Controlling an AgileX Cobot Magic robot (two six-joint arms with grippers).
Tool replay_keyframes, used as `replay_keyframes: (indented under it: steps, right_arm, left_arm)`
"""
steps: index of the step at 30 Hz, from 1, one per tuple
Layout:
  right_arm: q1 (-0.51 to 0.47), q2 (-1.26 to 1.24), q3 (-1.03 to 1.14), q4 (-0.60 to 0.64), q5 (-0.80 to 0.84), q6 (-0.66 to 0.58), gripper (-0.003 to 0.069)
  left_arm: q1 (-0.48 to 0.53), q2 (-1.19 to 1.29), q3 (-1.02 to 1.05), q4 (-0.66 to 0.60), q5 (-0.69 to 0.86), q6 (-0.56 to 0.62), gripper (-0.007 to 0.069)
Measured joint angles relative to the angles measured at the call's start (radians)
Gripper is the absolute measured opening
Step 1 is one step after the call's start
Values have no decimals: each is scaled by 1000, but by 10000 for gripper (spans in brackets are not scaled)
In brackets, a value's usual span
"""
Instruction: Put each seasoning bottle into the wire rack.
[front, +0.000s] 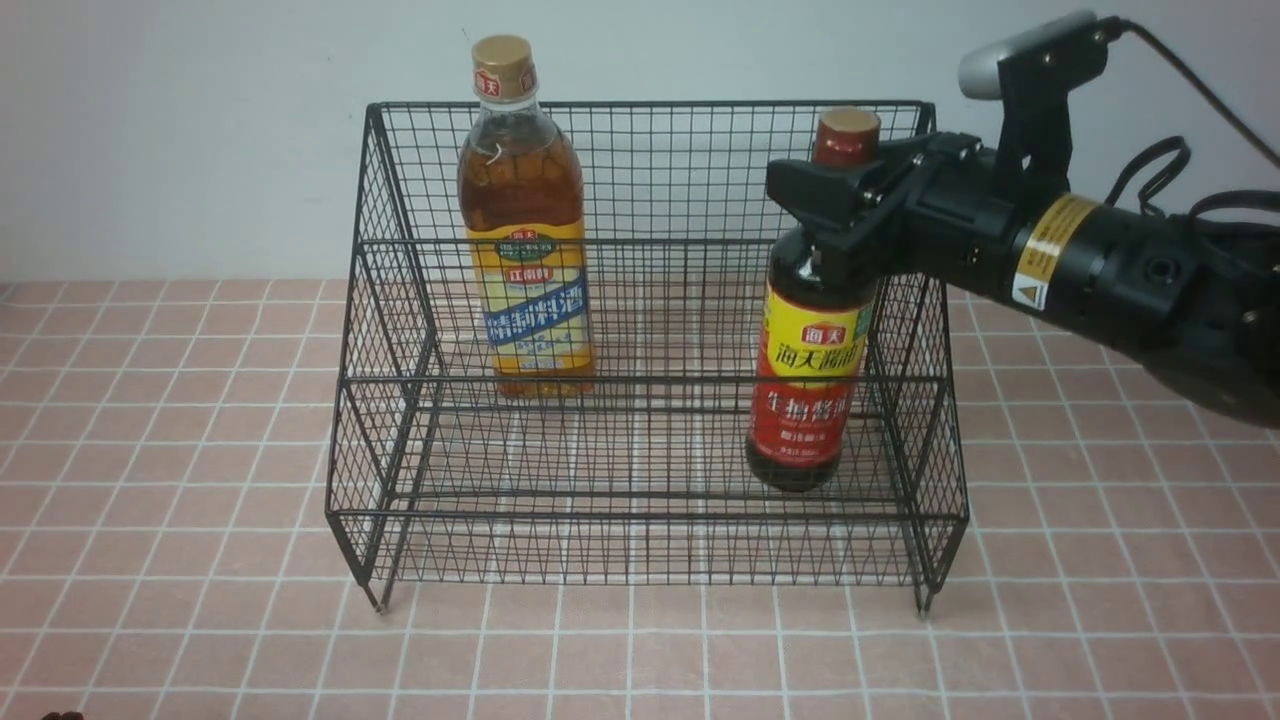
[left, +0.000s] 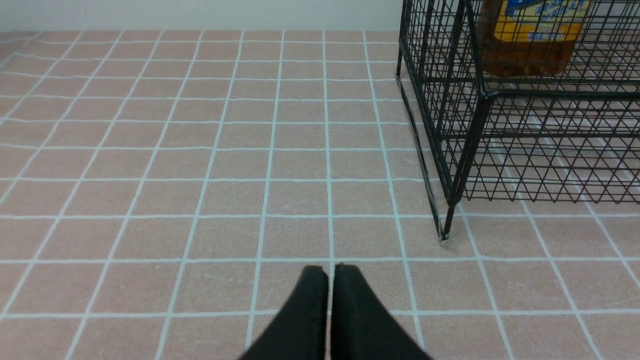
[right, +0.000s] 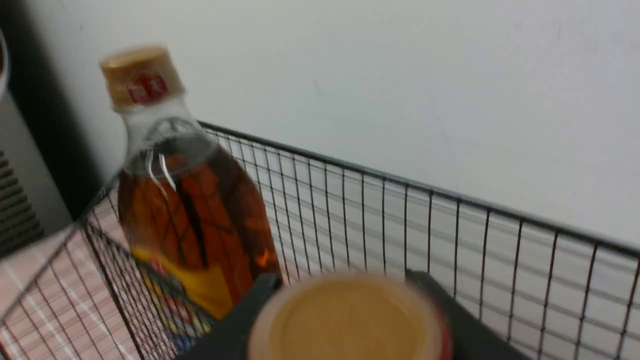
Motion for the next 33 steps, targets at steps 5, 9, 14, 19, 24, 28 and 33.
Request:
replay_keyframes:
  steps: [5, 9, 14, 19, 24, 28, 33]
  right_arm:
    - [0, -9, -5, 17, -19, 1, 426]
    - [0, -29, -5, 17, -6, 1, 444]
    - [-1, -120, -5, 18, 48, 0, 451]
    - [-11, -277, -5, 19, 165, 0, 447]
    - [-11, -443, -5, 24, 391, -15, 372]
    - [-11, -561, -5, 54, 613, -54, 242]
    - [4, -718, -5, 195, 943, -162, 30]
  left_arm:
    - [0, 0, 0, 0, 0, 0, -6]
    - [0, 0, 0, 0, 0, 0, -6]
    - [0, 0, 0, 0, 0, 0, -6]
    - [0, 0, 0, 0, 0, 0, -6]
    - [0, 0, 0, 0, 0, 0, -6]
    - [0, 0, 0, 0, 0, 0, -6]
    - [0, 0, 0, 0, 0, 0, -6]
